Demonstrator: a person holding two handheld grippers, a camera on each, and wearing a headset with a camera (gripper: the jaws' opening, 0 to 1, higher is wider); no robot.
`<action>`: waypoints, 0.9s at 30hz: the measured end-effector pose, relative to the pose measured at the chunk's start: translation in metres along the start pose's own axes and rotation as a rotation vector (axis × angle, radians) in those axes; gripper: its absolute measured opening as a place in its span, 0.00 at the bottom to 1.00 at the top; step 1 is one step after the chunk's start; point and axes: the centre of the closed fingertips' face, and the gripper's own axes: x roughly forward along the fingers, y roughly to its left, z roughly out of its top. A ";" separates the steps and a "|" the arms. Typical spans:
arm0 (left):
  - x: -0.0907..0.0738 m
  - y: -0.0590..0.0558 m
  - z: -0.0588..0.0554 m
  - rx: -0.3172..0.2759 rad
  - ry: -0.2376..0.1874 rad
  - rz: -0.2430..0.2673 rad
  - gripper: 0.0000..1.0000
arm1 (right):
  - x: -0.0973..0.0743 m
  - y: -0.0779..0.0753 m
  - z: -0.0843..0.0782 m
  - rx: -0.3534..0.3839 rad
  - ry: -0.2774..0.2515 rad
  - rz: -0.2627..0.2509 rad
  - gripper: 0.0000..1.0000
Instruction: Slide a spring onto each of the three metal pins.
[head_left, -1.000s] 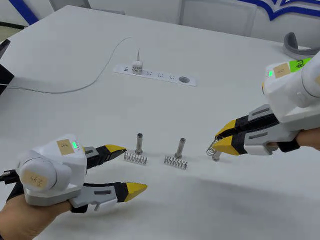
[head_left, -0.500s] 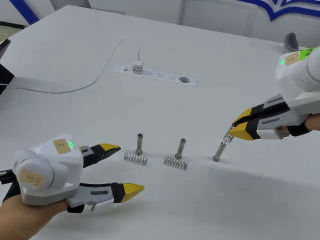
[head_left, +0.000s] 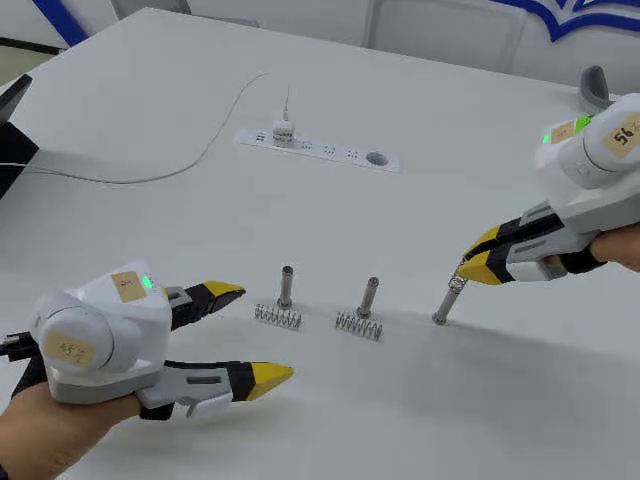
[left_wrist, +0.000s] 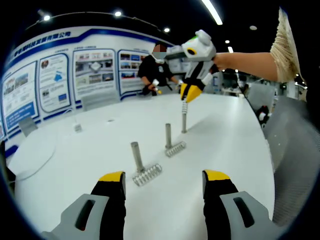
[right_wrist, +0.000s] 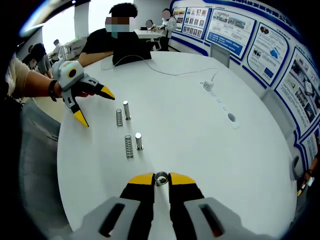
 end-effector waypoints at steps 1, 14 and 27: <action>0.000 0.000 0.000 0.002 0.001 0.000 0.63 | 0.000 0.000 -0.001 -0.003 0.002 -0.002 0.12; 0.000 -0.001 0.000 0.001 0.003 -0.001 0.62 | 0.012 -0.003 -0.013 0.030 0.015 0.007 0.12; 0.001 -0.002 0.000 0.003 0.008 -0.005 0.62 | 0.030 0.002 -0.027 0.057 0.042 0.020 0.12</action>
